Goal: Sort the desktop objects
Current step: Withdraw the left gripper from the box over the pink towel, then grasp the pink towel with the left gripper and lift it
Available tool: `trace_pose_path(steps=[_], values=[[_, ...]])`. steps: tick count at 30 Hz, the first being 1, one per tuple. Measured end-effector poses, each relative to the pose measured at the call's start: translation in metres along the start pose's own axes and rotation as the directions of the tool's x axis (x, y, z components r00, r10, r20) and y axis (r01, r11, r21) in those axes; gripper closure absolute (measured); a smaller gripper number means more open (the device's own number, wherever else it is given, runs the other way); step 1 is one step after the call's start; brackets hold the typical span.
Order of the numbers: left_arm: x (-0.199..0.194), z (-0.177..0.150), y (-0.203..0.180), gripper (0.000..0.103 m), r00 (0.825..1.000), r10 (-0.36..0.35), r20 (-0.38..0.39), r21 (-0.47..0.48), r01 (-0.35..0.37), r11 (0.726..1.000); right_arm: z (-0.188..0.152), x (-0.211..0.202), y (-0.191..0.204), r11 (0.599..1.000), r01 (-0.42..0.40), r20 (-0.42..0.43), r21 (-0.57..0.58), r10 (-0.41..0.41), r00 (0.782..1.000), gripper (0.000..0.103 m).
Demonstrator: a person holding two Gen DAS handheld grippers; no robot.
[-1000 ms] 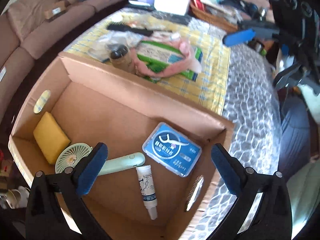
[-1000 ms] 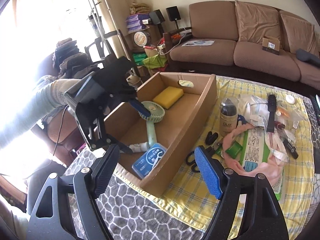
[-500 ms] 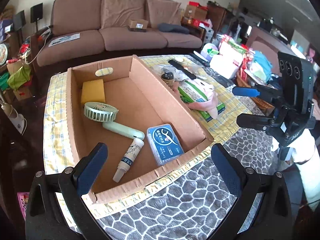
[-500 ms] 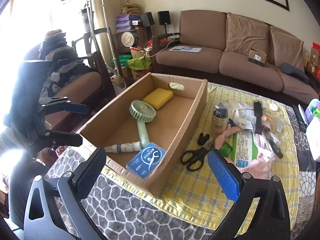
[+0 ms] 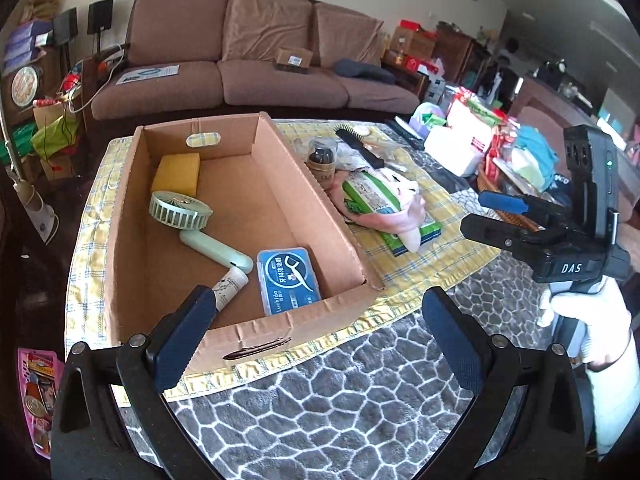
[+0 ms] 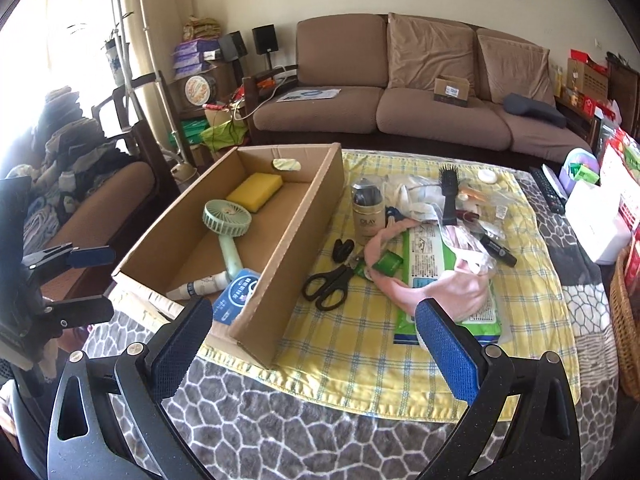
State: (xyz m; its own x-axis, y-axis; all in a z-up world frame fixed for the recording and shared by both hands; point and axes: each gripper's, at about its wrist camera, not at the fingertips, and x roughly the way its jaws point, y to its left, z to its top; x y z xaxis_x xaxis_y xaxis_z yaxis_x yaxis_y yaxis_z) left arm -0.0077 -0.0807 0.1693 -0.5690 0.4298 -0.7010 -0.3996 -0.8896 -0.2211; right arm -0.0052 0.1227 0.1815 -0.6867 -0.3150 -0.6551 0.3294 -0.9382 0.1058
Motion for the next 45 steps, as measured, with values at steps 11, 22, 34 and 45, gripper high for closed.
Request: trace_pose_path(steps=[11,22,34,45], values=[[0.046,0.034,-0.072,0.000,0.996,-0.089,-0.030,0.114,0.092,0.989,-0.023,-0.018,-0.099,0.987,-0.007,0.092,0.158,-0.008,0.996,0.000],[0.164,0.071,-0.162,0.004,0.982,-0.063,-0.176,0.283,0.112,0.952,-0.034,-0.032,-0.186,0.946,0.054,0.186,0.320,-0.119,0.975,0.000],[0.307,0.065,-0.175,0.045,0.907,0.197,-0.372,0.390,-0.039,0.920,-0.036,-0.022,-0.199,0.940,0.030,0.120,0.339,-0.074,0.990,0.000],[0.215,0.092,-0.177,0.096,0.944,-0.141,-0.300,0.269,0.225,0.936,-0.043,-0.003,-0.208,0.854,-0.183,0.143,0.486,0.129,0.981,0.000]])
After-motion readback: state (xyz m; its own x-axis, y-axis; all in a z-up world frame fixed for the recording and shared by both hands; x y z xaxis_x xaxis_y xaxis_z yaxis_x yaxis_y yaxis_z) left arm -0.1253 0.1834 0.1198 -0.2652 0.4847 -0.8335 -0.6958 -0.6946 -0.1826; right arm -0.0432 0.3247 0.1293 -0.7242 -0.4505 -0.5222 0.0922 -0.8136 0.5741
